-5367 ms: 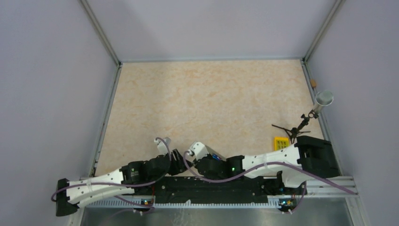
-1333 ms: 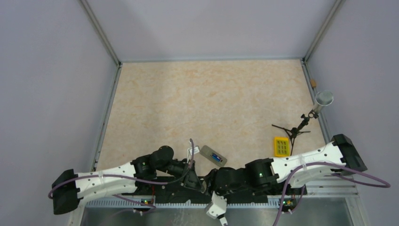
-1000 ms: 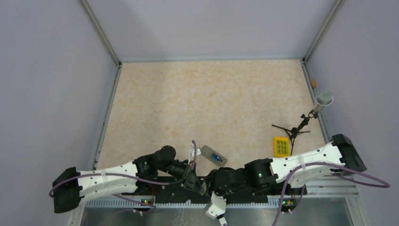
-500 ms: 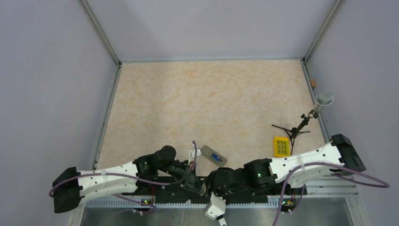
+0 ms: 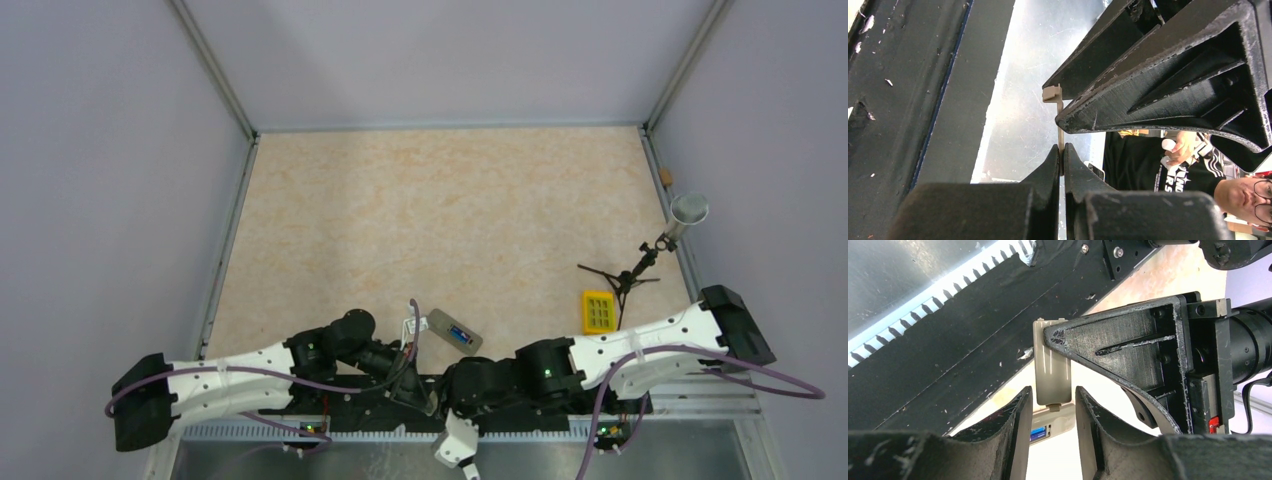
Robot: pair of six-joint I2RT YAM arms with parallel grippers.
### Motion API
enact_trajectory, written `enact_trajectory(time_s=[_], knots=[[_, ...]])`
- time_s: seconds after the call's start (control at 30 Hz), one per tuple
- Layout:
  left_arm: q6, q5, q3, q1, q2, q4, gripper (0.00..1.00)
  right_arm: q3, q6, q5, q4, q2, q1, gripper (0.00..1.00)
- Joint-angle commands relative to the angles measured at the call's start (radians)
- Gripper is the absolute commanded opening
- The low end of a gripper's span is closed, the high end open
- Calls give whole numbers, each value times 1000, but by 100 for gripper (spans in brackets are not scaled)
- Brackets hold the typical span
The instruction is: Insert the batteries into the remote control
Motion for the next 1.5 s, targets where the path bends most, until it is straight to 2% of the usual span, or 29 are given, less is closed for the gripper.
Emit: enact_trajectory(time_s=[0.0, 0.4, 0.53, 0.63, 0.73, 0.83, 0.87, 0.9, 1.03, 1.1, 1.2, 1.37, 1.47], knots=[[21, 21, 13, 3, 5, 61, 0, 41, 10, -20, 28, 9, 13, 35], [23, 38, 13, 3, 13, 68, 0, 48, 15, -20, 26, 17, 14, 28], [23, 39, 10, 3, 9, 73, 0, 44, 16, -20, 32, 17, 12, 32], [21, 40, 8, 3, 7, 74, 0, 42, 16, -20, 35, 18, 13, 31], [21, 40, 5, 3, 7, 77, 0, 44, 17, -43, 38, 17, 13, 22], [19, 35, 5, 3, 10, 76, 0, 49, 17, -35, 39, 15, 13, 3], [17, 31, 6, 3, 12, 76, 1, 48, 20, -30, 43, 14, 13, 0], [19, 21, 6, 3, 11, 69, 6, 45, 28, -28, 49, 13, 13, 0], [51, -92, 25, 4, -5, -33, 39, 42, 120, 34, 65, 9, 12, 0], [59, -157, 29, 5, -23, -66, 49, 30, 172, 81, 64, 4, 12, 0], [71, -254, 38, 19, -56, -111, 57, 14, 262, 126, 65, -3, 0, 0], [122, -459, 94, 63, -125, -268, 62, 30, 447, 167, 17, 0, -71, 0], [134, -579, 106, 80, -166, -309, 64, 43, 534, 174, -19, 0, -122, 0]])
